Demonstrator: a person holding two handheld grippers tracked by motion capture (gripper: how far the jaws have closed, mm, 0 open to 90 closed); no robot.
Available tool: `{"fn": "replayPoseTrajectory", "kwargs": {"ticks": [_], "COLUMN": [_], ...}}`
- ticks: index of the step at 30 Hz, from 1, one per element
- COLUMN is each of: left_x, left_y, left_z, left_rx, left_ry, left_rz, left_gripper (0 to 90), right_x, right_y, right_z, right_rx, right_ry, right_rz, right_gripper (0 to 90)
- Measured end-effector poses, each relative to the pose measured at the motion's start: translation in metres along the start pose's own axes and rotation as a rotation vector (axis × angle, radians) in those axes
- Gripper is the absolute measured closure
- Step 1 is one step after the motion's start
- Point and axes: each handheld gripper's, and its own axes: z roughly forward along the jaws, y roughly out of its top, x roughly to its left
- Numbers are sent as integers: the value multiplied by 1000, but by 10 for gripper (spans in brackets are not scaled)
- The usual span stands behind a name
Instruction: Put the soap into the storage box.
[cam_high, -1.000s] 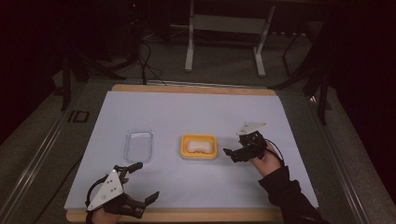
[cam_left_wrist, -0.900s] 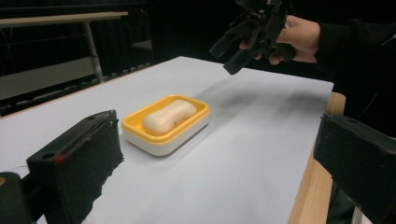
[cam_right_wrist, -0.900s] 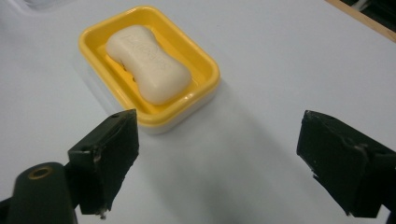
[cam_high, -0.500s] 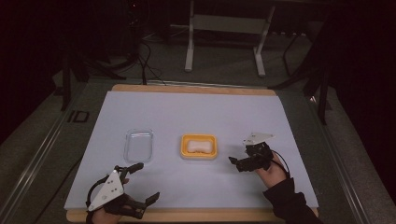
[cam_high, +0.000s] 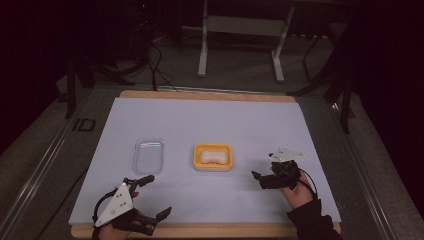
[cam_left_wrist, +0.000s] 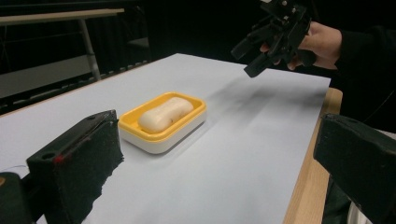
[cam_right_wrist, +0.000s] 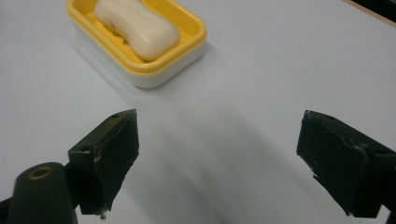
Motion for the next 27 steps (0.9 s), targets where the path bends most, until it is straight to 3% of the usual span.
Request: {"fn": "replayPoseTrajectory", "kwargs": {"ticks": [12,27], "left_x": [0,-1], "left_y": [0,0], "left_z": [1,1], "left_rx": [2,6], "left_ry": [-3,-6], "left_rz": [-2,-3], "left_gripper": [11,11], "right_x": [-5,-7], "right_y": [-4,-5], "right_z": [1,4], "right_rx": [-11,-16], "right_ry": [-4,8], "right_rz": [36,41], "right_gripper": [128,129]}}
